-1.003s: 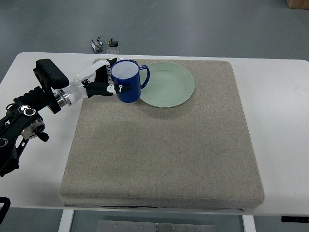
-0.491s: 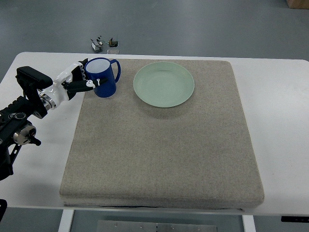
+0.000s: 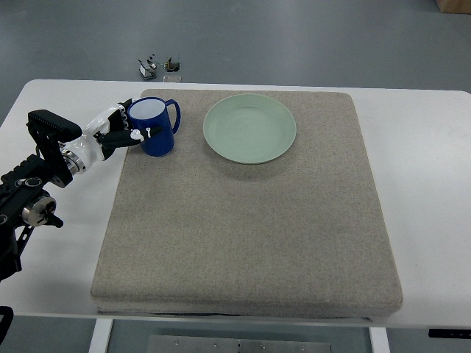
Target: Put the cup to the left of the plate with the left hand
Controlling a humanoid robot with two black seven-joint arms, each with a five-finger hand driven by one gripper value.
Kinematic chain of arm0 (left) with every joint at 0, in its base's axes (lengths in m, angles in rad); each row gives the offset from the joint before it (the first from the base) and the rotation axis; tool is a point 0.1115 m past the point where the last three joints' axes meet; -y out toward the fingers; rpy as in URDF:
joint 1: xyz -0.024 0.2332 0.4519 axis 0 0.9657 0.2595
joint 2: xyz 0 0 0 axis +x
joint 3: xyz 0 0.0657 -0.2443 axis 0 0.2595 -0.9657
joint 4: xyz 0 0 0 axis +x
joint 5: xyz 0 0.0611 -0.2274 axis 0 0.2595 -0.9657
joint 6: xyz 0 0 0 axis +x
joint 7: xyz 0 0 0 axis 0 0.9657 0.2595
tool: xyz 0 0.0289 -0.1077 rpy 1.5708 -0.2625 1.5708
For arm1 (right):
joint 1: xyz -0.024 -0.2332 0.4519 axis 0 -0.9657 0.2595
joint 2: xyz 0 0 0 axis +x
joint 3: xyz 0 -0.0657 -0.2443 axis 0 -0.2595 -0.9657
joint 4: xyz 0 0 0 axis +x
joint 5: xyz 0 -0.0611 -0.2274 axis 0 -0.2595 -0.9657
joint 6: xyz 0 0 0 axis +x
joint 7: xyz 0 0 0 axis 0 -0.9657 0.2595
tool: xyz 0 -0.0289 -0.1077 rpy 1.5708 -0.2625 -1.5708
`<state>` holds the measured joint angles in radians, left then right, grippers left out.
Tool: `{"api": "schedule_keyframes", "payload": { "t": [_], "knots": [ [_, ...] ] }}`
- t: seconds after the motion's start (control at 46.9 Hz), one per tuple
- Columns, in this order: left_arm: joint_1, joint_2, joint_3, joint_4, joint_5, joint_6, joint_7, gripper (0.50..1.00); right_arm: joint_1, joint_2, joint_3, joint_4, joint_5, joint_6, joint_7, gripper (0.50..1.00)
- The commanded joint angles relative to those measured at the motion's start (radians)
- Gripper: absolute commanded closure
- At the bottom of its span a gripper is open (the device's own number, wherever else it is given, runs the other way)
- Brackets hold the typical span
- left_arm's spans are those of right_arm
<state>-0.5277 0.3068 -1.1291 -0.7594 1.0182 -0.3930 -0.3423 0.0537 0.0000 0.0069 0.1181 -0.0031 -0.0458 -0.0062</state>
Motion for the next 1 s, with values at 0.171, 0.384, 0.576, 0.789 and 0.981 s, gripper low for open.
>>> {"api": "schedule_keyframes", "payload": {
  "t": [0.171, 0.384, 0.576, 0.789, 0.981],
  "knots": [
    [0.001, 0.000, 0.000, 0.000, -0.001, 0.000, 0.000, 0.549, 0.000, 0.000, 0.001, 0.000, 0.000, 0.000, 0.000, 0.566],
    [0.000, 0.002, 0.000, -0.008, -0.049, -0.012, 0.002, 0.506, 0.000, 0.000, -0.001, 0.000, 0.000, 0.000, 0.000, 0.566],
    [-0.003, 0.015, 0.000, -0.018, -0.072, -0.015, 0.002, 0.504, 0.000, 0.000, 0.001, 0.000, 0.000, 0.000, 0.000, 0.566],
    [-0.005, 0.057, 0.000, -0.026, -0.211, -0.015, 0.002, 0.504, 0.000, 0.000, 0.001, 0.000, 0.000, 0.000, 0.000, 0.566],
    [-0.038, 0.109, 0.000, -0.021, -0.346, -0.014, 0.003, 0.504, 0.000, 0.000, 0.001, 0.000, 0.000, 0.000, 0.000, 0.566]
  ]
}}
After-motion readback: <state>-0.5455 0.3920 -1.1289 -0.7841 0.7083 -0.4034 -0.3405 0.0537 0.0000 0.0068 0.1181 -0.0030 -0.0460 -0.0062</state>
